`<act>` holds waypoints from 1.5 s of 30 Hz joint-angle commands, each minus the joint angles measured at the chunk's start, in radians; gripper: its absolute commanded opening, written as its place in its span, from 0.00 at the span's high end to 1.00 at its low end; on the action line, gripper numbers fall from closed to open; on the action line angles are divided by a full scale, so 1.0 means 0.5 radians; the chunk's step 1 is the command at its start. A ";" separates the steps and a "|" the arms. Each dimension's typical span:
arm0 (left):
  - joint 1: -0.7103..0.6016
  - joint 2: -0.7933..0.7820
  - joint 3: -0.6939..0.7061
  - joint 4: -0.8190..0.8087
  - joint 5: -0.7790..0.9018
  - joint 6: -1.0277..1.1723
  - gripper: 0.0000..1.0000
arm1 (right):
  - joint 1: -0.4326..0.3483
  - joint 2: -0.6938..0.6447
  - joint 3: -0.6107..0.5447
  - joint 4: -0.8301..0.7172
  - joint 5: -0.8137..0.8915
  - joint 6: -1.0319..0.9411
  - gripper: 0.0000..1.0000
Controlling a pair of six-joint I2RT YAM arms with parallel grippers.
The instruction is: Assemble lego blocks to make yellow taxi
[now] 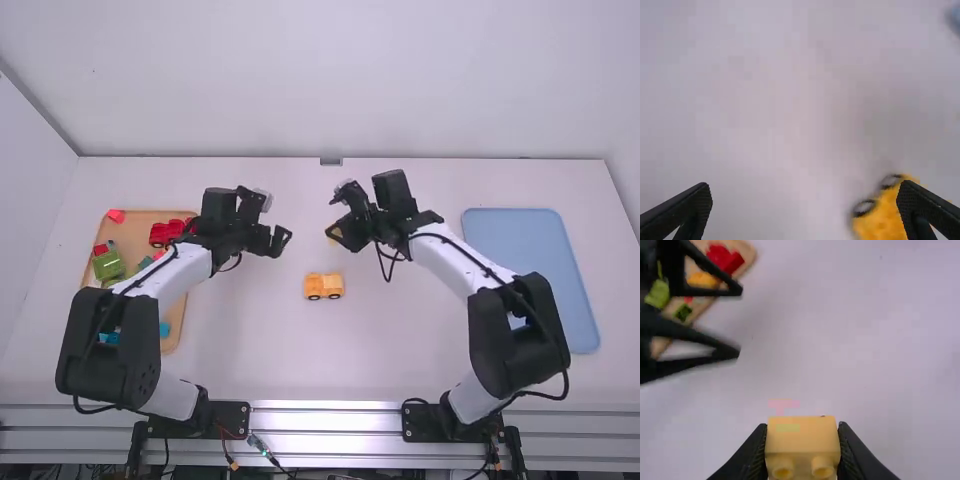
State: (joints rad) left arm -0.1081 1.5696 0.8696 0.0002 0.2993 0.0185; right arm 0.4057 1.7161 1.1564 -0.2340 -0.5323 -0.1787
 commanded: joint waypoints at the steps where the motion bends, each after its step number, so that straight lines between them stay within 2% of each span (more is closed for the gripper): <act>1: 0.043 0.008 0.011 -0.037 -0.713 -0.399 0.01 | 0.120 0.114 0.226 -0.168 0.170 -0.192 1.00; 4: 0.164 0.005 0.032 -0.140 -0.845 -0.646 0.01 | 0.248 0.311 0.483 -0.474 0.185 -0.336 1.00; 6: 0.224 0.005 0.053 -0.208 -0.848 -0.702 0.01 | 0.300 0.386 0.571 -0.563 0.188 -0.375 1.00; 11: 0.541 0.005 0.164 -0.491 -0.842 -0.896 0.01 | 0.496 0.757 0.954 -0.903 0.337 -0.484 1.00; 16: 0.750 0.006 0.172 -0.504 -0.840 -0.973 0.01 | 0.644 0.962 1.160 -1.122 0.355 -0.629 1.00; 19: 0.873 0.006 0.171 -0.525 -0.790 -0.996 0.01 | 0.742 1.085 1.266 -1.204 0.552 -0.639 1.00; 23: 0.938 0.006 0.170 -0.517 -0.641 -0.923 0.01 | 0.858 1.192 1.327 -1.282 0.709 -0.729 1.00; 27: 0.938 0.006 0.170 -0.518 -0.631 -0.912 0.01 | 0.917 1.218 1.328 -1.268 0.726 -0.793 1.00; 31: 0.923 0.006 0.169 -0.525 -0.632 -0.912 0.01 | 0.941 1.229 1.324 -1.216 0.858 -0.697 1.00; 45: 0.923 0.006 0.169 -0.553 -0.631 -0.911 0.01 | 0.959 1.292 1.324 -1.154 0.850 -0.742 1.00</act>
State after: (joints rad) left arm 0.3592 1.5696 0.9436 -0.2722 -0.0261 -0.4488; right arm 0.8799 2.3322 1.7962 -0.8070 -0.1143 -0.5491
